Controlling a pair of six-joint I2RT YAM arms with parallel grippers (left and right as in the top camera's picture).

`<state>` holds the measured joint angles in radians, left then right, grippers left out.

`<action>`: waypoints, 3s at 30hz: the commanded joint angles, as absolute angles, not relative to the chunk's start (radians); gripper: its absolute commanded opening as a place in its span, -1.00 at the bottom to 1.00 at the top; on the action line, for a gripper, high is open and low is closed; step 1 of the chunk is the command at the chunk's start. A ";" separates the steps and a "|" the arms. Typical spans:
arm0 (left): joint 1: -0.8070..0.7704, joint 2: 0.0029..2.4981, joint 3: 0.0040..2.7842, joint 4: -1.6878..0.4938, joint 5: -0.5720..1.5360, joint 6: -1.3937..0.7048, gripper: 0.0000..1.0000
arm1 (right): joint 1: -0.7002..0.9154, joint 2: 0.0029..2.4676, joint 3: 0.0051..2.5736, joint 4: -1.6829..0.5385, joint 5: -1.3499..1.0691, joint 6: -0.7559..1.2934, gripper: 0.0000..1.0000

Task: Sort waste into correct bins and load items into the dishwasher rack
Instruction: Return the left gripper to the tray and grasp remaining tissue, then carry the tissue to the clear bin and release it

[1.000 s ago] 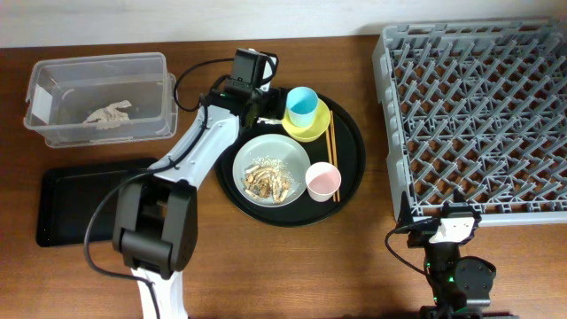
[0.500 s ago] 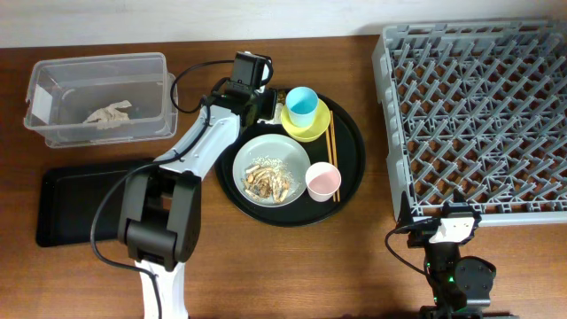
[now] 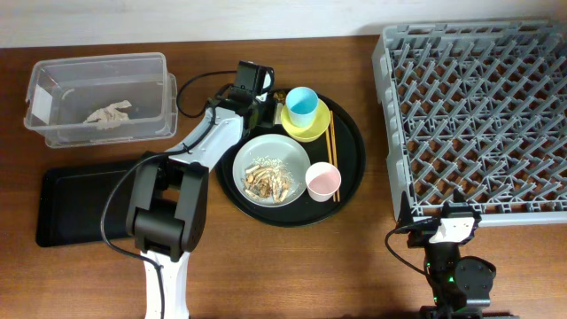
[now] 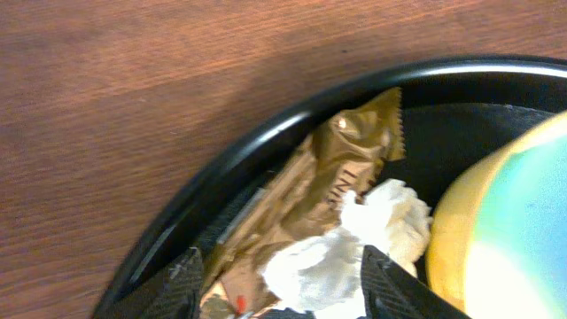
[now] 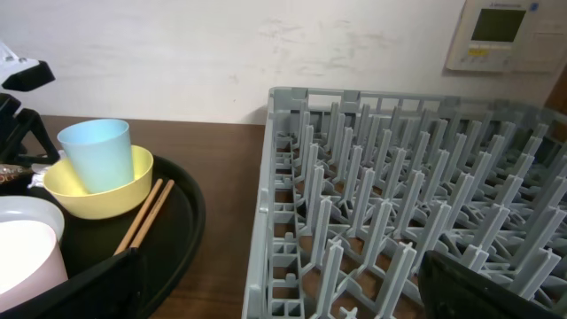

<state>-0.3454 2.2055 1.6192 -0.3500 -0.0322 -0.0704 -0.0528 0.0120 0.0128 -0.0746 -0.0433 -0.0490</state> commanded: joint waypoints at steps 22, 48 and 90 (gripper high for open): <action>-0.337 2.262 1.621 -0.322 0.041 -0.059 0.01 | -0.059 0.008 0.006 -0.075 -0.044 -0.041 0.97; -0.352 2.130 1.663 -0.471 0.101 -0.067 -0.98 | -0.059 0.008 0.006 -0.075 -0.044 -0.041 0.97; 0.138 1.970 1.663 -0.452 -0.303 -0.119 0.44 | -0.059 0.008 0.006 -0.075 -0.044 -0.041 0.97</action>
<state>0.1249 1.9572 1.6478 -0.4446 -0.2932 -0.1154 -0.0528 0.0120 0.0128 -0.0746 -0.0433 -0.0490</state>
